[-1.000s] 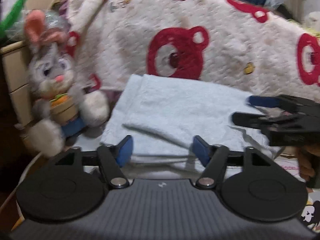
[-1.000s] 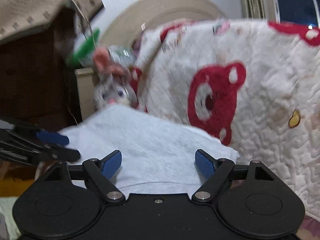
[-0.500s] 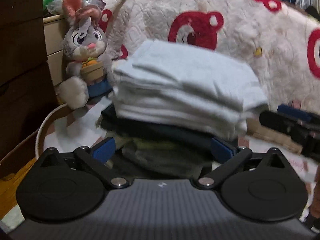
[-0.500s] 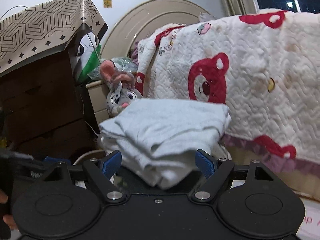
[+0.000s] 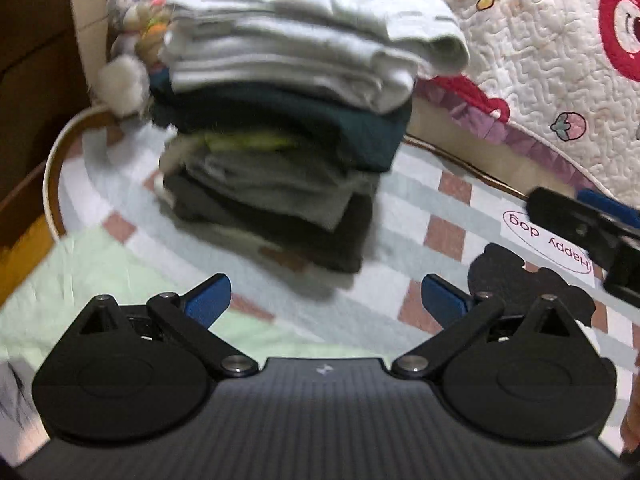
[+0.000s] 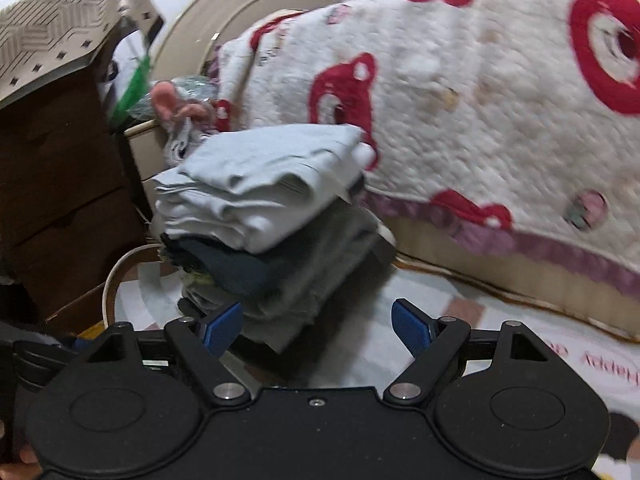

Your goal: Fold clothes

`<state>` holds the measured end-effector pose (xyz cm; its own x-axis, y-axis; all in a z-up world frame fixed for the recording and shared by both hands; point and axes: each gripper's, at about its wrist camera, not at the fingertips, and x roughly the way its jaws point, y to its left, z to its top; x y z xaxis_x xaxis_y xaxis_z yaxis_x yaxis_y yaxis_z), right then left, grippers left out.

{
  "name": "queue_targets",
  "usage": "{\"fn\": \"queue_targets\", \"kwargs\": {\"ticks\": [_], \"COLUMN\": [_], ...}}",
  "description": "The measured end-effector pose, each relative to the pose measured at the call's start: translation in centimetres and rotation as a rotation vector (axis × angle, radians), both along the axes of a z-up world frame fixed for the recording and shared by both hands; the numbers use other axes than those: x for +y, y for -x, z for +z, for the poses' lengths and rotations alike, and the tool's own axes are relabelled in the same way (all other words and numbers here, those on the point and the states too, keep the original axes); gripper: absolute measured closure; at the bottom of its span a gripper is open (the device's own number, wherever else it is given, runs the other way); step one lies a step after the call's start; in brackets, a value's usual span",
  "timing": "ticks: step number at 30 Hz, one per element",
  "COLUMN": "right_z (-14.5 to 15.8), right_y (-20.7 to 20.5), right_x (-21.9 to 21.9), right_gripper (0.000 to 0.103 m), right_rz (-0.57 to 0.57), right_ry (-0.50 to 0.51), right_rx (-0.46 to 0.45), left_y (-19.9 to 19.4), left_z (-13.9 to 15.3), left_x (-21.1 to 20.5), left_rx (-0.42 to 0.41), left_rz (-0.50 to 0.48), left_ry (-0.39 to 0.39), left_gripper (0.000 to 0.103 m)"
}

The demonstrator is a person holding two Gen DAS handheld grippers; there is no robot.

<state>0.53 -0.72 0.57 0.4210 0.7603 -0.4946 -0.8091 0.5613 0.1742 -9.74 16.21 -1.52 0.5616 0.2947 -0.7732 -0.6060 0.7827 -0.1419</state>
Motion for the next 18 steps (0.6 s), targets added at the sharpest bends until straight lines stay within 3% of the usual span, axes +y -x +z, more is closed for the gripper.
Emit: {"fn": "queue_targets", "kwargs": {"ticks": [9, 18], "right_z": [-1.1, 0.3], "right_y": [2.4, 6.8], "right_x": [-5.0, -8.0], "right_gripper": [0.017, 0.014], "right_rz": [-0.031, -0.077], "right_ry": [0.061, 0.103], "right_rx": [0.056, 0.042], "left_y": [1.7, 3.9], "left_z": [-0.7, 2.4], "left_x": [-4.9, -8.7], "left_rx": [0.063, 0.033], "left_rz": [-0.011, -0.055], "left_ry": [-0.025, -0.109], "left_gripper": [0.0, 0.0]}}
